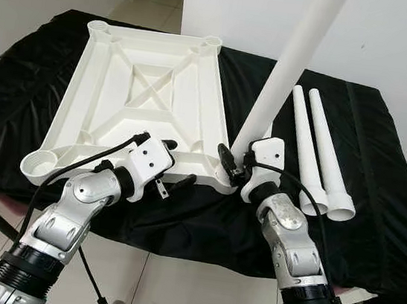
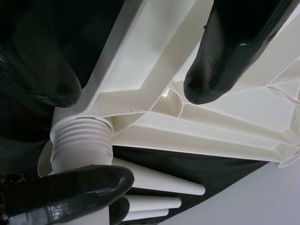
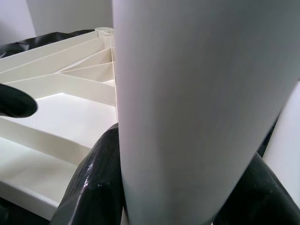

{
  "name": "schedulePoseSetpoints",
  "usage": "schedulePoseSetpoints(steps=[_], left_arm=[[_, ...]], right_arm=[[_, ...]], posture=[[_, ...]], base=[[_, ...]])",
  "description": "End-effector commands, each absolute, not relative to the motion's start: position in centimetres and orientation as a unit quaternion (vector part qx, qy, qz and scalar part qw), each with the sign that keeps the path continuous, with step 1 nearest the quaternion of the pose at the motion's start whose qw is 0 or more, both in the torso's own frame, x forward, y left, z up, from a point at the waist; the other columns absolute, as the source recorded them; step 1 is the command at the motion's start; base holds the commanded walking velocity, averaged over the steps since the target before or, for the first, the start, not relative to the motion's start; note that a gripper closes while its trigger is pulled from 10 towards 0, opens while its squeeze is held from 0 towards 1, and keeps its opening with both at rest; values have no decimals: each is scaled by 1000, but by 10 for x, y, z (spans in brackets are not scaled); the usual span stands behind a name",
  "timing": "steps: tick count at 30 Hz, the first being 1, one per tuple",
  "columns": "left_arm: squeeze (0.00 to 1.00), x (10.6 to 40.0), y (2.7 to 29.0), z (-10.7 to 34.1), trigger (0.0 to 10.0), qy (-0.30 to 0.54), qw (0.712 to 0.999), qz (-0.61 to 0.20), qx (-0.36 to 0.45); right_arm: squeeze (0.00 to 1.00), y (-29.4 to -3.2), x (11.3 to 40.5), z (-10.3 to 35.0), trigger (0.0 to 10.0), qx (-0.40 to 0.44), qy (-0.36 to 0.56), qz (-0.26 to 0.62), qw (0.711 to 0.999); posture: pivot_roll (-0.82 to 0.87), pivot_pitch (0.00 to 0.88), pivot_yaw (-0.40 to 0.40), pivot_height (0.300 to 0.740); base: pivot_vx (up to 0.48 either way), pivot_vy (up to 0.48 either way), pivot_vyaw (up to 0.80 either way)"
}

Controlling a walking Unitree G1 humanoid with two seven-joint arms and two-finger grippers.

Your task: Building children table

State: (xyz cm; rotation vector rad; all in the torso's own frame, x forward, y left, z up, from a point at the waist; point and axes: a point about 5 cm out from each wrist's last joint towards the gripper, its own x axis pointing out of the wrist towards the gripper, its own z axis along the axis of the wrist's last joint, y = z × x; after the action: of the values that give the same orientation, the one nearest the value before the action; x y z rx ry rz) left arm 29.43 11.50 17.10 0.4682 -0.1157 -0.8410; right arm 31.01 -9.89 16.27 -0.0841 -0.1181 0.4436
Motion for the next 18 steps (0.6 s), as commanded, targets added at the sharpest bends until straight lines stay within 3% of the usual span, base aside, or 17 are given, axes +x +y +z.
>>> schedulePoseSetpoints(steps=[1, 18], left_arm=[[0, 291, 116, 171, 10000, -52, 880, -413, 228], [0, 292, 117, 172, 10000, -52, 881, -412, 229]], right_arm=[[0, -105, 306, 130, 10000, -53, 19, 214, 975], [0, -103, 303, 132, 10000, -70, -2, 220, 973]], posture=[[207, 122, -21, 740], [202, 131, -12, 740]], base=[[0, 0, 0], [0, 0, 0]])
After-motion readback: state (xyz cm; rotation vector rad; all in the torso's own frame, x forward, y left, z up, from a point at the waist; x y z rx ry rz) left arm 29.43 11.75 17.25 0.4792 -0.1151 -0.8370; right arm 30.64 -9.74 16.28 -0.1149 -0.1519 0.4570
